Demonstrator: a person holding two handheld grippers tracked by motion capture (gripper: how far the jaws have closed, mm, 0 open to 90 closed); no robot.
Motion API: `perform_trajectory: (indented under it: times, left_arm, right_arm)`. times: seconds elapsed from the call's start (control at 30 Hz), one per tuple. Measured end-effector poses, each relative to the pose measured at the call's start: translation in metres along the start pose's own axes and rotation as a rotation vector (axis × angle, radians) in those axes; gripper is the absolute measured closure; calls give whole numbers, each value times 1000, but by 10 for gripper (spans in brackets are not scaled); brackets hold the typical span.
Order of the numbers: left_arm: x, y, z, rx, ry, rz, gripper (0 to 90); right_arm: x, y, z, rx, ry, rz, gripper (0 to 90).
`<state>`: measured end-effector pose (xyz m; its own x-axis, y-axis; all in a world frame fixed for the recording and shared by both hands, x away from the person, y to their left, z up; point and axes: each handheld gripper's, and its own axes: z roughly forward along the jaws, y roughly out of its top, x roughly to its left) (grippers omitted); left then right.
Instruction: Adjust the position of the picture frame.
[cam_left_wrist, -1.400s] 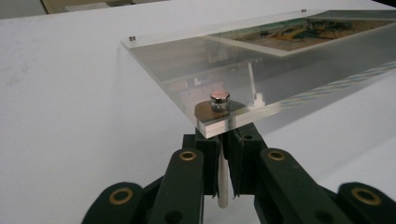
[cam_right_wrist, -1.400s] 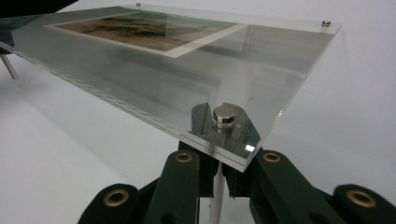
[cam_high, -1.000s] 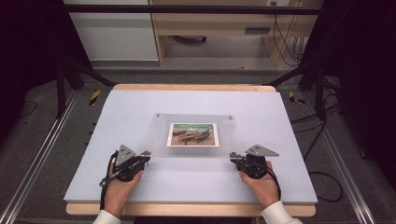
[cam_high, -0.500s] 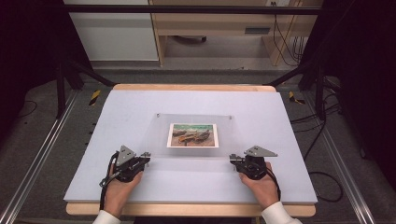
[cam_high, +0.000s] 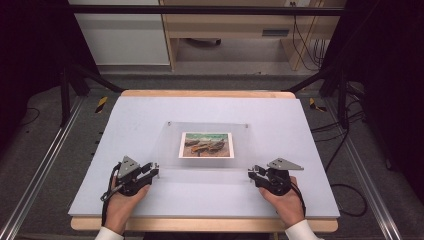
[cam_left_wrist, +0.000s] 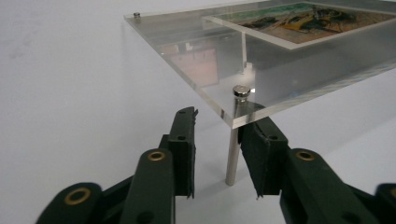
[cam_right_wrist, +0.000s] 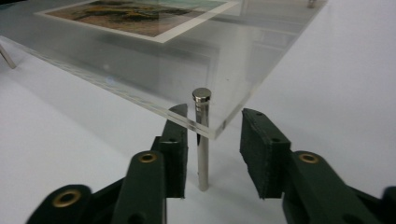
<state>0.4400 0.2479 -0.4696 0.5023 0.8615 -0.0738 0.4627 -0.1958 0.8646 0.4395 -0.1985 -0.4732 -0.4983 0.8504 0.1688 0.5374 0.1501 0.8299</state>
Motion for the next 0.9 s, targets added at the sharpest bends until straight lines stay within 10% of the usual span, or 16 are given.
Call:
perform_trajectory:
  times: [0.33,0.9]
  left_arm:
    - [6,0,-16,-1,18,13,467]
    - [5,16,-34,-69,-74,3,188]
  right_arm:
    - [-1,-3,-23,-5,-45,-19,388]
    - [4,7,-43,-64,-62,-46,161]
